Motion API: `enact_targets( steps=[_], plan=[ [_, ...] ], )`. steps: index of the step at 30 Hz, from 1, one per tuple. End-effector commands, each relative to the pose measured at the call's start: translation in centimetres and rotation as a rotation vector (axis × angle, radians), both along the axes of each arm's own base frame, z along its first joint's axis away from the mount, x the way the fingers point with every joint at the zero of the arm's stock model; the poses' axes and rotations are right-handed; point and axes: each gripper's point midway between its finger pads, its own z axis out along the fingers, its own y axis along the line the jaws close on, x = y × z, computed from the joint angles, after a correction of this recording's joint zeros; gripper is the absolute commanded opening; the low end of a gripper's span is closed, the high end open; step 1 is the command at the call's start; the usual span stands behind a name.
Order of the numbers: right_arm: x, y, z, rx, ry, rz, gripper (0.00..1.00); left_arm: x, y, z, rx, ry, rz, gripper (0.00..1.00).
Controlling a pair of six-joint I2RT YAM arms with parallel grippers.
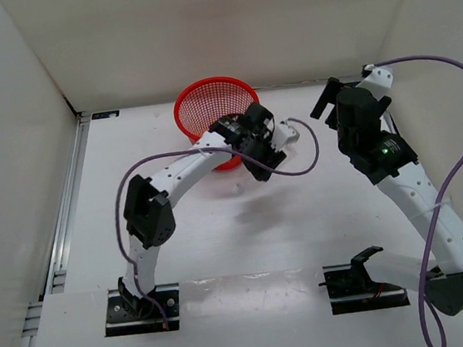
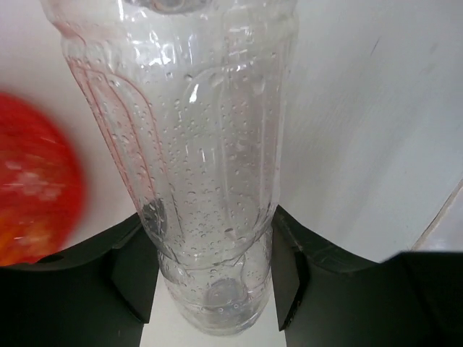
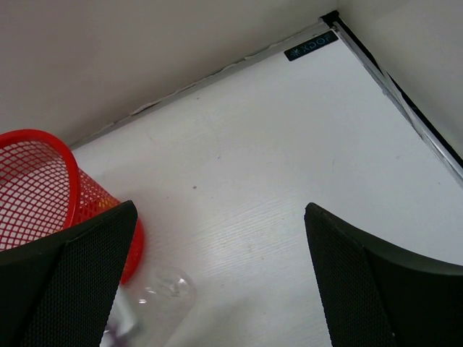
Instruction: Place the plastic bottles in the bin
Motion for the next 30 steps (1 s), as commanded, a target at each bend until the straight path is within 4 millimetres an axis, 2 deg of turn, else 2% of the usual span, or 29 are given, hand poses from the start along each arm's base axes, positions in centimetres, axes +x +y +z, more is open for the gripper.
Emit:
enact_targets(
  steps=[1,3,4,5,7,8,9,10,11,13,15,16,17,18,20,23,24,26,27,29,30],
  plan=[
    [-0.6,-1.8,0.3,0.062,-0.026,-0.105,1.00,0.6,-0.3,17.9,-0.304,-0.369,-0.059,0.24],
    [-0.7,-2.4,0.1,0.074,-0.024,-0.141,1.00,2.2,0.3,23.6,-0.408,-0.544,-0.002,0.25],
    [-0.7,-2.4,-0.2,0.079,-0.018,-0.143,1.00,2.1,1.1,27.6,-0.480,-0.622,0.032,0.27],
    [-0.8,-2.4,-0.4,0.074,-0.010,-0.144,1.00,3.6,2.6,30.0,-0.483,-0.706,0.116,0.29],
    [-0.8,-2.4,-0.4,0.074,-0.010,-0.144,1.00,6.5,4.5,32.4,-0.479,-0.792,0.227,0.30],
    [-0.8,-2.2,-0.4,0.077,-0.008,-0.135,1.00,7.7,5.6,32.9,-0.465,-0.831,0.255,0.32],
    [-0.7,-2.2,-0.4,0.087,-0.011,-0.138,1.00,9.3,6.1,32.3,-0.443,-0.851,0.279,0.32],
    [-0.7,-2.2,-0.4,0.087,-0.011,-0.138,1.00,11.0,7.7,31.7,-0.413,-0.853,0.319,0.33],
    [-0.7,-2.2,-0.4,0.096,-0.014,-0.140,1.00,12.7,7.7,29.6,-0.375,-0.830,0.333,0.33],
    [-0.7,-1.9,-0.5,0.101,-0.010,-0.123,1.00,14.3,8.4,28.2,-0.346,-0.813,0.352,0.33],
    [-0.8,-1.7,-0.7,0.099,0.002,-0.115,1.00,16.1,9.6,25.0,-0.298,-0.762,0.352,0.49],
    [-0.8,-1.7,-0.7,0.099,0.002,-0.115,1.00,16.1,9.6,24.4,-0.315,-0.735,0.327,0.58],
    [-0.9,-1.8,-0.9,0.094,0.011,-0.116,1.00,17.1,10.5,23.7,-0.316,-0.713,0.345,0.68],
    [-0.9,-1.8,-0.9,0.094,0.011,-0.116,1.00,17.6,10.7,22.5,-0.313,-0.683,0.360,0.70],
    [-1.1,-1.9,-1.4,0.074,0.033,-0.114,1.00,18.0,11.0,22.0,-0.309,-0.672,0.362,0.70],
    [-1.7,-2.4,-0.9,0.068,0.022,-0.121,1.00,18.0,11.0,22.0,-0.309,-0.672,0.362,0.80],
    [-1.7,-2.6,-1.3,0.060,0.030,-0.129,1.00,18.0,11.0,22.0,-0.309,-0.672,0.362,0.83],
    [-1.9,-2.7,-1.4,0.060,0.030,-0.129,1.00,18.0,11.0,22.0,-0.309,-0.672,0.362,0.95],
    [-2.1,-2.7,-1.2,0.064,0.022,-0.129,1.00,17.6,11.2,23.1,-0.328,-0.682,0.371,1.00],
    [-2.1,-2.7,-1.5,0.068,0.027,-0.132,1.00,17.2,11.4,23.5,-0.332,-0.687,0.371,1.00],
    [-2.1,-2.7,-1.5,0.068,0.027,-0.132,1.00,16.8,11.6,24.4,-0.349,-0.696,0.378,1.00]
  ],
)
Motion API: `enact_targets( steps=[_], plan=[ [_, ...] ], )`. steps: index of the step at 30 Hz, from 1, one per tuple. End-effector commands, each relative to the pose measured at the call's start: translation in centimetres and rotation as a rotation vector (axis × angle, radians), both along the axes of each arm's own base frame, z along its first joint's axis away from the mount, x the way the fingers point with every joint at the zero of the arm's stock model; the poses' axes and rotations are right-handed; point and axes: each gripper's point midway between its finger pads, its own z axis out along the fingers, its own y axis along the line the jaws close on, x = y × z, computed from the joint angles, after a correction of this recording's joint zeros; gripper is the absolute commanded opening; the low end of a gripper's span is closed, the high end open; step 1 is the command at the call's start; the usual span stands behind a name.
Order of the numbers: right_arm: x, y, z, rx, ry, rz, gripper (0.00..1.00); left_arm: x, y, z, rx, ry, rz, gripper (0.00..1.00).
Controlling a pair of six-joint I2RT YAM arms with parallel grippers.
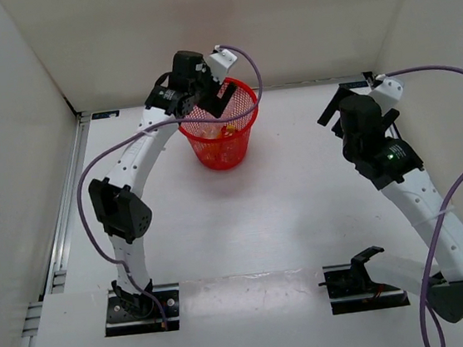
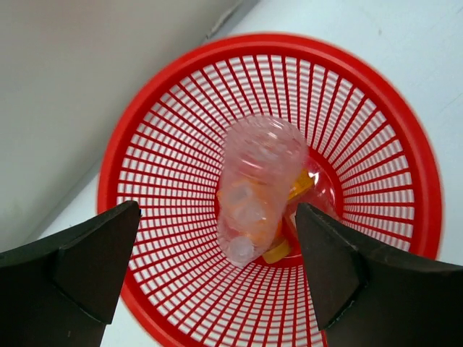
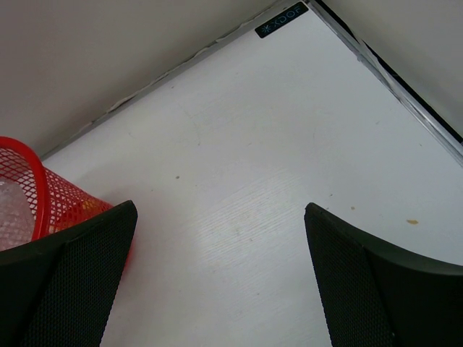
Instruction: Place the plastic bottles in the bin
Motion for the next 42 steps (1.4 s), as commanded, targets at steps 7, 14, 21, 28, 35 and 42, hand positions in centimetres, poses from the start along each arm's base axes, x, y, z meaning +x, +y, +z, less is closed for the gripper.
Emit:
enact_targets(
  steps=[7,14,21,28,35,42],
  plan=[
    [-0.4,-0.9,-0.1,-0.014,0.000,-0.025,1.00,-5.0,5.9,14.3,-0.131,-0.270,0.131,1.00],
    [-1.5,-1.5,-5.7,0.002,0.166,-0.017,1.00,-7.9,24.5,10.5,0.091,-0.250,0.658,1.00],
    [-1.9,-0.7,-11.5,0.165,0.318,0.031,1.00,-18.6,38.3,-8.2,0.269,0.168,1.000,1.00],
    [-1.8,0.2,-13.8,0.253,0.412,0.058,1.00,-28.7,39.7,-18.2,0.180,0.390,1.168,1.00],
    [-1.7,1.8,-14.6,0.334,0.450,0.090,1.00,-30.0,37.5,-16.8,0.068,0.324,1.137,1.00],
    [-3.3,1.9,-16.1,0.357,0.486,0.089,1.00,-31.6,37.3,-17.8,0.081,0.365,1.159,1.00]
  ],
)
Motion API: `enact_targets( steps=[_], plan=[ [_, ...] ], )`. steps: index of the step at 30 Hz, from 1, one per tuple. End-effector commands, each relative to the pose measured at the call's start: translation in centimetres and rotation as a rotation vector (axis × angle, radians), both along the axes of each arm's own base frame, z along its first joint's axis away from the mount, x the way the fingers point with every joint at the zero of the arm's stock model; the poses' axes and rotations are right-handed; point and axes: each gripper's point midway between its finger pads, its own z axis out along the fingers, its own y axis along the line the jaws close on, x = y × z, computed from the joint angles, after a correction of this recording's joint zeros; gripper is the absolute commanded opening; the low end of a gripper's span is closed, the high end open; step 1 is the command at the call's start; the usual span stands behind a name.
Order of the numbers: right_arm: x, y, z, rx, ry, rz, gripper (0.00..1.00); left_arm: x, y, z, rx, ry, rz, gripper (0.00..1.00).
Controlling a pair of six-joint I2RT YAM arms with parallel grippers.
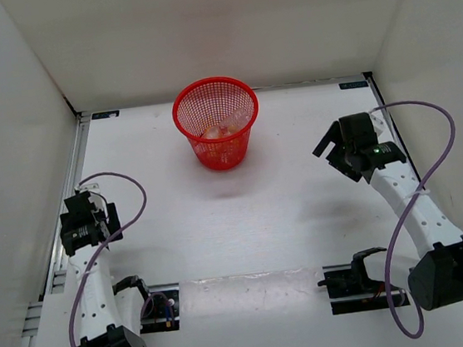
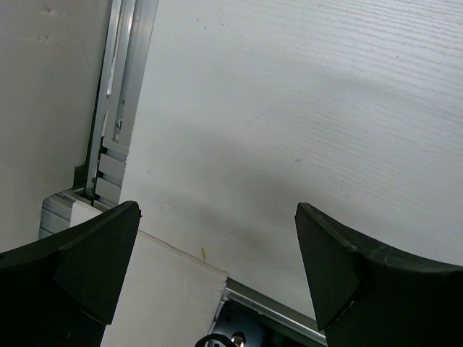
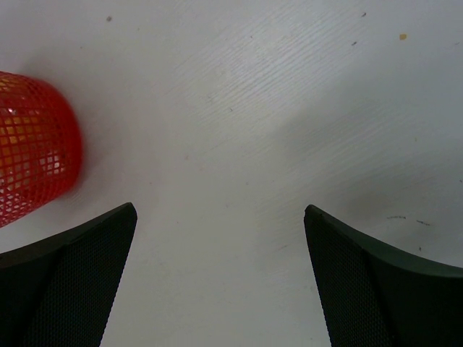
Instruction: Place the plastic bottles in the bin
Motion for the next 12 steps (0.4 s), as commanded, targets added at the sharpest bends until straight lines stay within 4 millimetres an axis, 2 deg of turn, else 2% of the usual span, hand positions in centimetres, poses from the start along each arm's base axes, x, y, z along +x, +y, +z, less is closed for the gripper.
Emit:
enact_targets(
  steps=[1,3,7,12],
  plan=[
    [-1.5,0.1,-0.8,0.030,0.018,0.001,1.00,-0.8,-0.2,-0.4,-0.018,0.002,0.034,1.00],
    [-2.4,-0.2,-1.8,0.018,0.042,-0.005,1.00,-1.1,0.3,-0.2,0.003,0.005,0.067,1.00],
    [-3.6,-0.6,-2.3,0.013,0.032,-0.011,1.00,-1.5,0.7,-0.4,0.022,0.017,0.097,1.00],
    [-4.1,-0.9,-2.4,0.007,0.019,-0.018,1.00,-1.5,0.3,-0.4,0.010,0.009,0.083,1.00]
  ],
)
